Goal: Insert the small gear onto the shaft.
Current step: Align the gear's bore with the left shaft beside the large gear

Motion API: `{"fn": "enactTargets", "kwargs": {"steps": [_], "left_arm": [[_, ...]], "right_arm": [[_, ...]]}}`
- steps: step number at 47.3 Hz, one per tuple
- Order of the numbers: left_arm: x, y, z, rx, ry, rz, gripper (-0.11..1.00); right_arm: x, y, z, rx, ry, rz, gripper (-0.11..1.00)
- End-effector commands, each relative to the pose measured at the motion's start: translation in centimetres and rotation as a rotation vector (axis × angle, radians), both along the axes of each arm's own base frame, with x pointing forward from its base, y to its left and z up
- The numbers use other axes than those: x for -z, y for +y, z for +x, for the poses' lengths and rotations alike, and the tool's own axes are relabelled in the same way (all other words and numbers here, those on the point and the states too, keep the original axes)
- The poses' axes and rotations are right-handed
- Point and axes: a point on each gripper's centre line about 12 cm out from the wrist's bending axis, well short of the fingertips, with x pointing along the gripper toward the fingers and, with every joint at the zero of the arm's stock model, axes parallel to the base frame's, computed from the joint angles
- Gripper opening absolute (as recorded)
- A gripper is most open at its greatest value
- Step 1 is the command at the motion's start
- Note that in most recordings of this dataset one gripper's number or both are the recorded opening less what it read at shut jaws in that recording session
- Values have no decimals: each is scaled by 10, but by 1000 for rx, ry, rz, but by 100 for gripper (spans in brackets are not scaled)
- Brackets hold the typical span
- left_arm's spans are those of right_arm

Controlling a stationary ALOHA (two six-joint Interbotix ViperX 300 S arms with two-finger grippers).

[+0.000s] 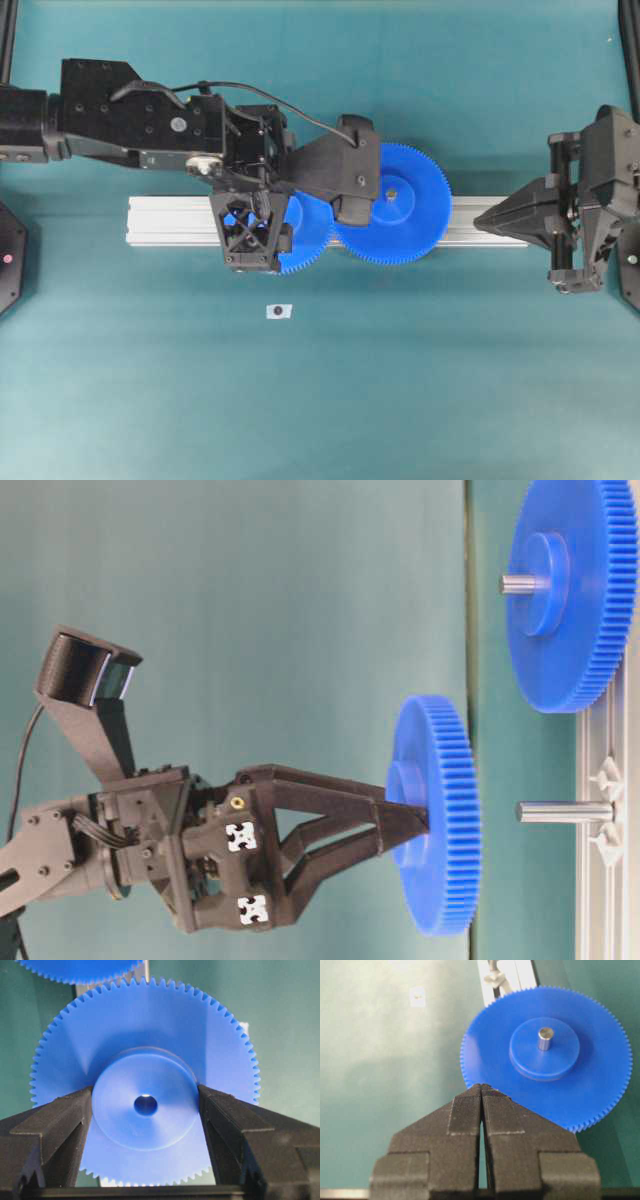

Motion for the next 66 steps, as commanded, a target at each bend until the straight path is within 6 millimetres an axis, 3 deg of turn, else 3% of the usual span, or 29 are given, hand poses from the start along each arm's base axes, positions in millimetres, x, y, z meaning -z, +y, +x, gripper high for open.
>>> {"fn": "enactTargets", "kwargs": {"steps": [1, 35, 66], "left_arm": [[-11, 1, 0, 2, -32, 6, 69], [10, 7, 3, -9, -23, 6, 69], [47, 9, 2, -13, 37, 1, 69]], "right_arm": [[-5, -1, 2, 9, -23, 8, 2], [-5, -1, 2, 9, -20, 8, 2], [-5, -1, 2, 8, -19, 7, 2]]}}
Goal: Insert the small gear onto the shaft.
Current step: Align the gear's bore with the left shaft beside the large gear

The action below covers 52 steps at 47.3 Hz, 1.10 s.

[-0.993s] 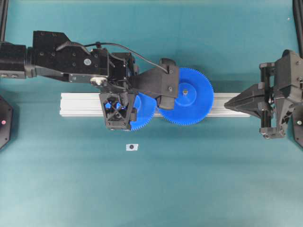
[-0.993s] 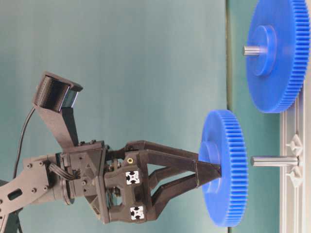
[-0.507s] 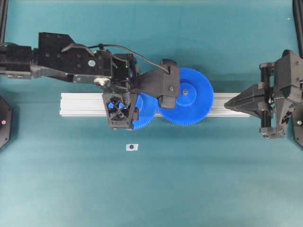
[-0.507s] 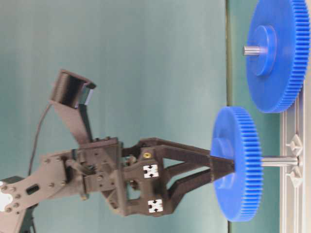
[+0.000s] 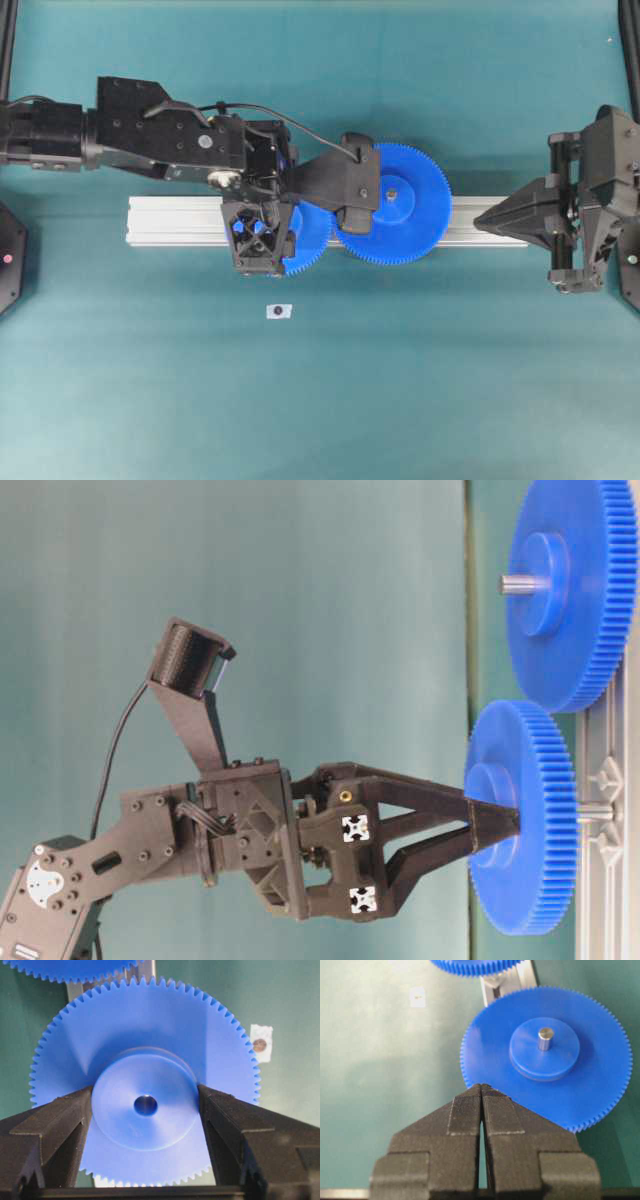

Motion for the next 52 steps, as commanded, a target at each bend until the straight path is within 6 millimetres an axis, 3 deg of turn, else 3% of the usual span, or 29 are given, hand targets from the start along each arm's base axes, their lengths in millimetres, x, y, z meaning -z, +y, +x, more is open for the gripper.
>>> {"fn": "enactTargets", "kwargs": {"steps": [1, 23, 40, 52], "left_arm": [[0, 2, -1, -2, -4, 2, 69], [0, 19, -7, -8, 5, 12, 69], [1, 21, -8, -14, 9, 11, 69], [-9, 21, -8, -13, 6, 12, 69]], "right_arm": [[-4, 0, 2, 7, -17, 9, 2], [-4, 0, 2, 7, -17, 9, 2], [-6, 0, 2, 7, -23, 8, 2], [-7, 0, 2, 7, -28, 8, 2]]}}
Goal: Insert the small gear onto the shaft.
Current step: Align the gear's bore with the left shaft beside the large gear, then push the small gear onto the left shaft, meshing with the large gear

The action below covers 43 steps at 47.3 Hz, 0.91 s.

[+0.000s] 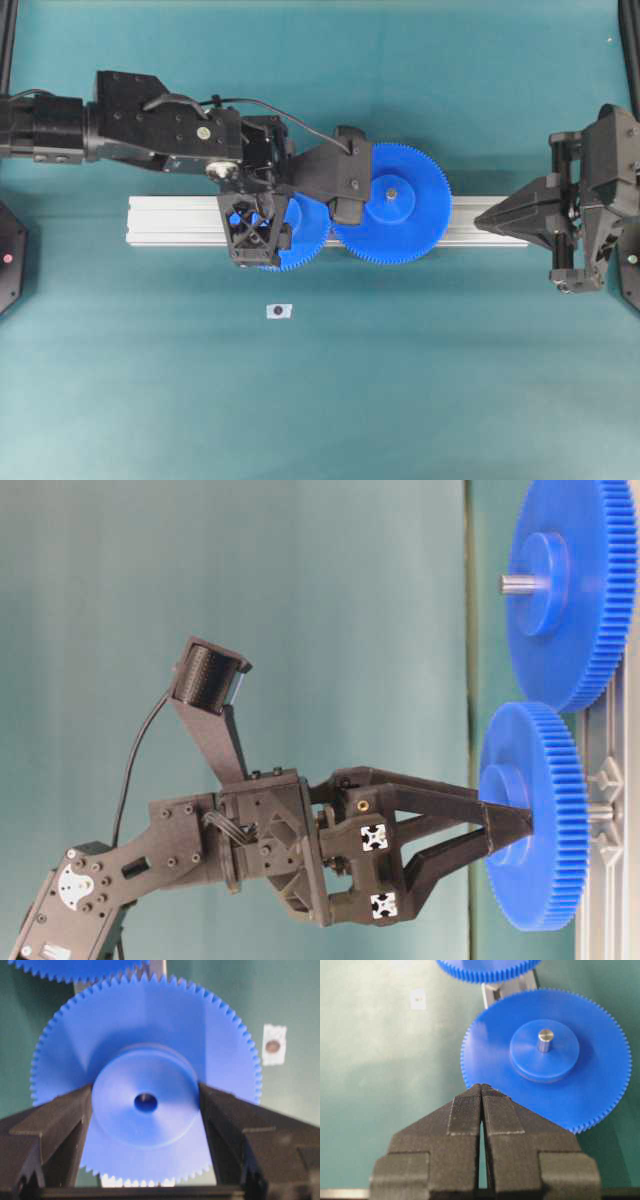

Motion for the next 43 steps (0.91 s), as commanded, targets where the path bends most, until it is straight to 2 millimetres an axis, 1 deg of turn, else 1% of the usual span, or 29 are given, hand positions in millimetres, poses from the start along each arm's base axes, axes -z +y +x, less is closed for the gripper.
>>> {"fn": "enactTargets", "kwargs": {"steps": [1, 11, 33, 43], "left_arm": [[-17, 6, -2, -16, -18, 5, 69], [-18, 6, -5, -14, 28, 2, 69], [-17, 6, -4, -12, 30, 2, 69], [-20, 0, 0, 3, 13, 2, 69]], "right_arm": [[-5, 0, 2, 7, -20, 8, 2], [-6, 0, 2, 7, -22, 8, 2], [-6, 0, 2, 7, -22, 8, 2], [-5, 0, 2, 8, -20, 10, 2]]}}
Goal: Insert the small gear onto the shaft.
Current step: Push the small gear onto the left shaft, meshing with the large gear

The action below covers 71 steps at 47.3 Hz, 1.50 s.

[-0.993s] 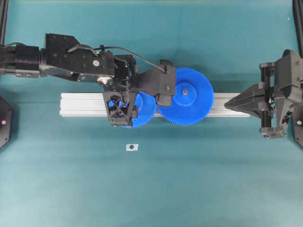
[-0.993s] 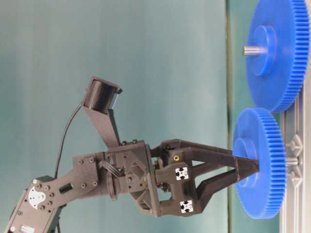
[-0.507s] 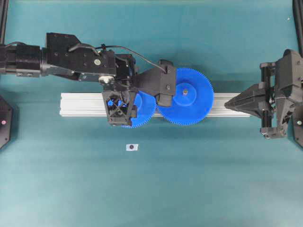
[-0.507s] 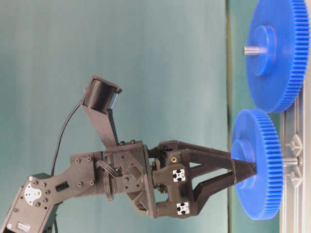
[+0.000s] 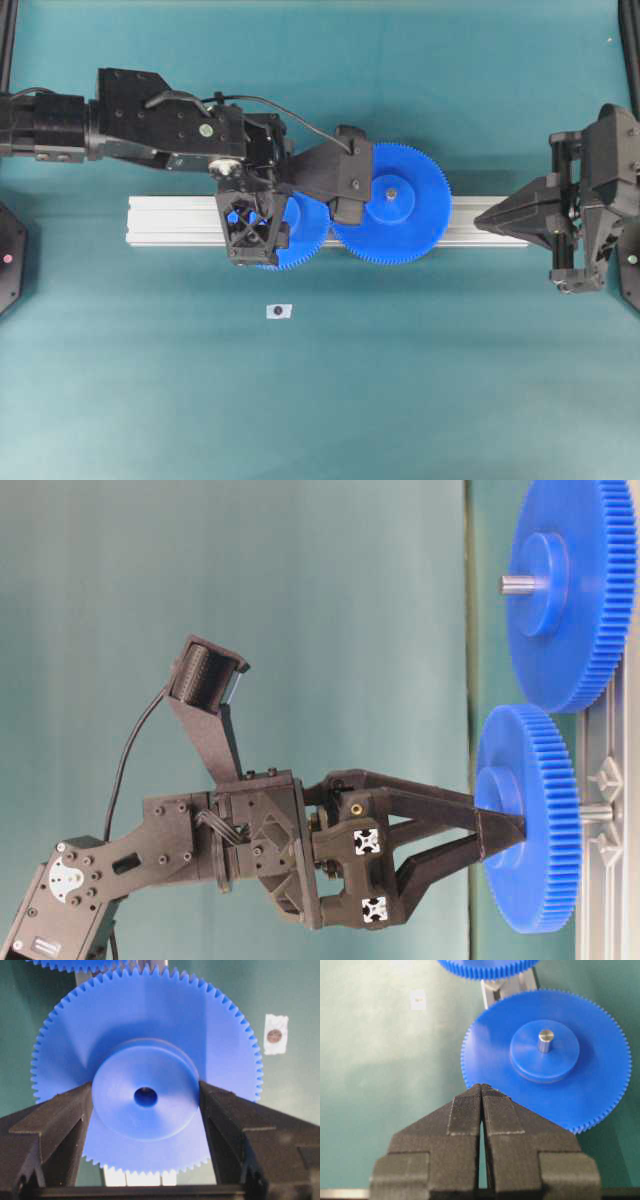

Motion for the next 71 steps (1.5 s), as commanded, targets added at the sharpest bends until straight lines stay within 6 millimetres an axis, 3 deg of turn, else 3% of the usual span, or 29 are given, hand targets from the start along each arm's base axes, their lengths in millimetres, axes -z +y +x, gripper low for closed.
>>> {"fn": "enactTargets", "kwargs": {"steps": [1, 19, 26, 47, 71], "left_arm": [[-16, 0, 2, 5, -32, 7, 69], [-19, -9, 4, 27, -38, 7, 70], [-20, -12, 3, 33, -35, 7, 84], [-43, -20, 14, 53, -98, 12, 81], [-46, -20, 14, 44, -102, 11, 81]], "right_arm": [[-5, 0, 2, 8, -20, 11, 2], [-5, 0, 2, 15, -19, 23, 2], [-5, 0, 2, 15, -19, 23, 2], [-6, 0, 1, 16, -23, 26, 2], [-6, 0, 1, 16, -26, 26, 2]]}}
